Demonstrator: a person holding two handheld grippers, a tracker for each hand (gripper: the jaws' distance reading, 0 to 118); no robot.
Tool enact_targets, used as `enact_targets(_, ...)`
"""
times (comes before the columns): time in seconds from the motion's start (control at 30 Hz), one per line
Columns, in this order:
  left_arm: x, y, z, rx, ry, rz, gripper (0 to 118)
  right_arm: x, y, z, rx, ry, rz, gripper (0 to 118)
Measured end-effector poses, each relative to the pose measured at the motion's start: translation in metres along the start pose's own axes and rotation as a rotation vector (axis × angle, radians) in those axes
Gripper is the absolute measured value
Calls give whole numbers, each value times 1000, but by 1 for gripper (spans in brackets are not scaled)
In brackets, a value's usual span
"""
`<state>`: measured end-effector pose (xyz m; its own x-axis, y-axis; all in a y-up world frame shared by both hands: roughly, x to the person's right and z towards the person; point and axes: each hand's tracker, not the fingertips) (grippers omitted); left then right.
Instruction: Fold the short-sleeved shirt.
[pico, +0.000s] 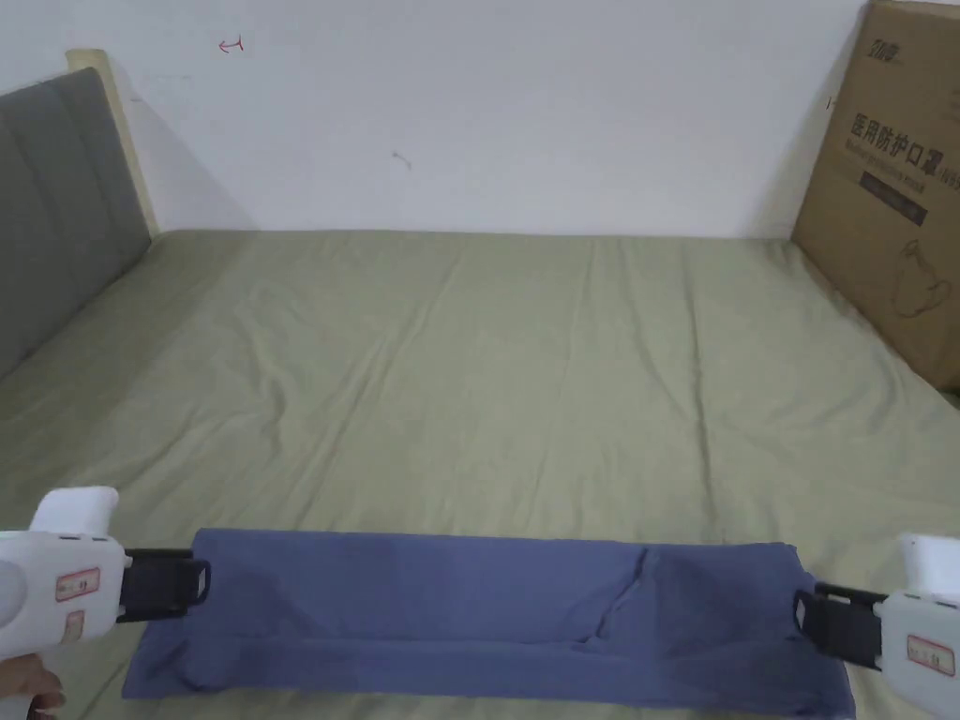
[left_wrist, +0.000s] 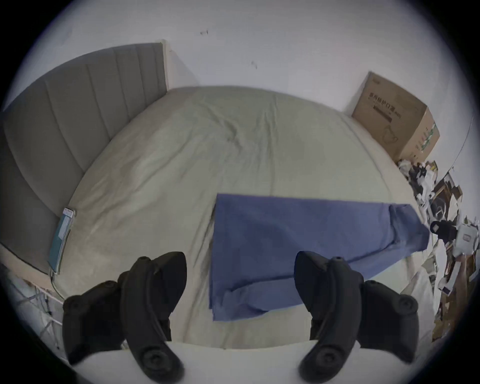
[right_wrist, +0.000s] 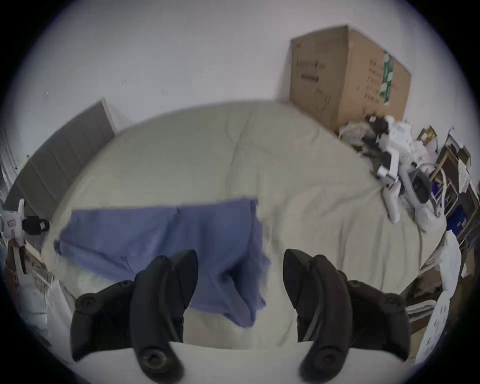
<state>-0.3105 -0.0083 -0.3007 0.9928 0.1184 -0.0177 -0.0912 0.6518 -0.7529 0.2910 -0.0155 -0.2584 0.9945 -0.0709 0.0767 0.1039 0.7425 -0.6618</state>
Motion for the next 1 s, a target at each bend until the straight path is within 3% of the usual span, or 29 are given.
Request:
enact_targets(0.07, 5, 7, 13, 44, -52, 35, 89, -18, 17, 9, 69, 50, -1, 75)
enact_targets(0.1, 9, 9, 18, 57, -83, 46, 81, -29, 24, 11, 105, 51, 20, 74)
enact_targets(0.17, 16, 10, 27, 83, -130, 69, 37, -58, 36, 17, 191, 42, 112, 70)
enact_targets(0.2, 18, 9, 29, 80, -155, 72, 15, -72, 39, 17, 222, 30, 163, 60)
enact_targets(0.23, 21, 6, 30, 87, -167, 69, 5, -87, 41, 16, 255, 10, 203, 27)
enact_targets(0.27, 24, 2, 32, 86, -186, 80, 2, -103, 40, 14, 300, -1, 202, 0)
enact_targets(0.3, 25, 0, 31, 73, -203, 70, 0, -114, 37, 15, 350, -4, 156, 0)
enact_targets(0.53, 9, -22, 22, 50, -252, 171, 0, -184, 29, 2, 352, 82, 152, 0)
enact_targets(0.7, -25, -28, 12, 33, -312, 261, 0, -210, 25, -4, 375, 64, 142, 0)
enact_targets(0.73, -33, -29, 8, 20, -345, 291, 3, -213, 25, -6, 372, 65, 140, 0)
enact_targets(0.77, -42, -30, 3, 3, -365, 333, 16, -217, 24, -9, 367, 65, 138, 0)
enact_targets(0.8, -49, -31, -1, -4, -377, 361, 33, -220, 26, -11, 358, 68, 139, 0)
enact_targets(0.83, -58, -33, -8, -16, -403, 375, 62, -223, 26, -14, 344, 73, 142, 0)
enact_targets(0.87, -66, -36, -16, -32, -424, 407, 81, -225, 25, -16, 332, 72, 146, 0)
enact_targets(0.9, -72, -37, -24, -52, -446, 436, 89, -227, 24, -19, 324, 71, 147, 0)
enact_targets(1.0, -88, -44, -43, -52, -467, 496, 91, -233, 24, -24, 299, 79, 144, 0)
